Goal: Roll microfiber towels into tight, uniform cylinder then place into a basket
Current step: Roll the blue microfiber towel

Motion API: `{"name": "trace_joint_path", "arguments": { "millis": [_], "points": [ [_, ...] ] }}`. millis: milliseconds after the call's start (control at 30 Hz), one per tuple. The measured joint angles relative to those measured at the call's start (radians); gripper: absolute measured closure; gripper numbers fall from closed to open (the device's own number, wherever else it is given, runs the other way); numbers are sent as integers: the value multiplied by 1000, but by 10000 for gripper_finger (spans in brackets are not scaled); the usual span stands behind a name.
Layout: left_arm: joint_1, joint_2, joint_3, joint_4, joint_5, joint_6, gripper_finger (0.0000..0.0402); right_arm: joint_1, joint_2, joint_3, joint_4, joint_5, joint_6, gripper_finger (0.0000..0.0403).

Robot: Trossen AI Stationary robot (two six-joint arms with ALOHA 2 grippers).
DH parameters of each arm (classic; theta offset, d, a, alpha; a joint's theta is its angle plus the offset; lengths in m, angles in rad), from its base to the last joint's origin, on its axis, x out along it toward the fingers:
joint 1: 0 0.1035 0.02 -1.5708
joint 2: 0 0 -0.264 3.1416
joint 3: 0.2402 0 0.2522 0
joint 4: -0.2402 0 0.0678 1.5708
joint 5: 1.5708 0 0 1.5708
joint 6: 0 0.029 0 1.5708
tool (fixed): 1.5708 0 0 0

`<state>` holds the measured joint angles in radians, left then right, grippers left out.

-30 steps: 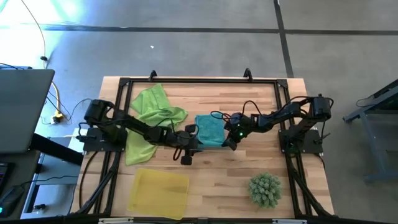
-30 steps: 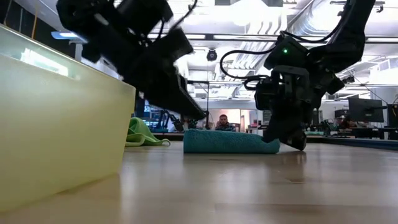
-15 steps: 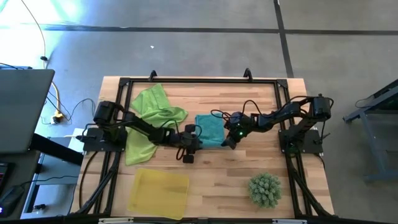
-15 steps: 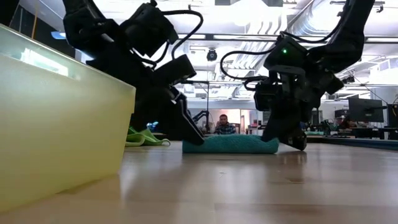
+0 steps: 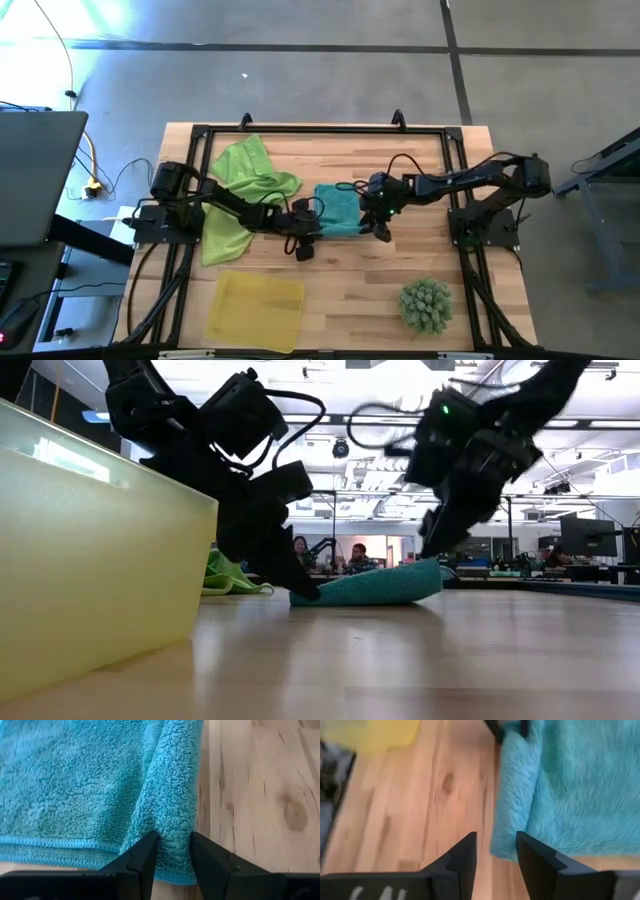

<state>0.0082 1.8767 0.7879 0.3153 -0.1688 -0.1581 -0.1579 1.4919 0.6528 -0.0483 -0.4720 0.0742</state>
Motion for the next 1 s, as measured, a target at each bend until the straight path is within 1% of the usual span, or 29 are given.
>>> {"name": "trace_joint_path", "arguments": {
  "millis": [67, 100, 233, 333, 500, 633, 767, 1000],
  "points": [
    [0, 0, 0, 0, 0, -35, 294, 20, -28, 31, -85, 35, -117, 269],
    [0, 0, 0, 0, 2, -51, 294, 37, -40, 37, -103, 72, -174, 269],
    [0, 0, 0, 0, 3, -102, 294, 127, -44, 31, -86, 232, -373, 270],
    [0, 0, 0, 0, 3, -127, 294, 187, -11, 18, -36, 339, -445, 270],
    [0, 0, 0, -1, 3, -129, 294, 232, 45, 18, 34, 410, -449, 270],
    [0, 0, 0, -1, 3, -150, 294, 229, 76, 18, 63, 429, -413, 270],
    [-2, 0, 0, 0, 4, -156, 294, 218, 110, 19, 57, 501, -365, 270],
    [-2, 0, 0, 7, 7, -193, 294, 217, 186, 23, 58, 518, -282, 270]
  ]
}}
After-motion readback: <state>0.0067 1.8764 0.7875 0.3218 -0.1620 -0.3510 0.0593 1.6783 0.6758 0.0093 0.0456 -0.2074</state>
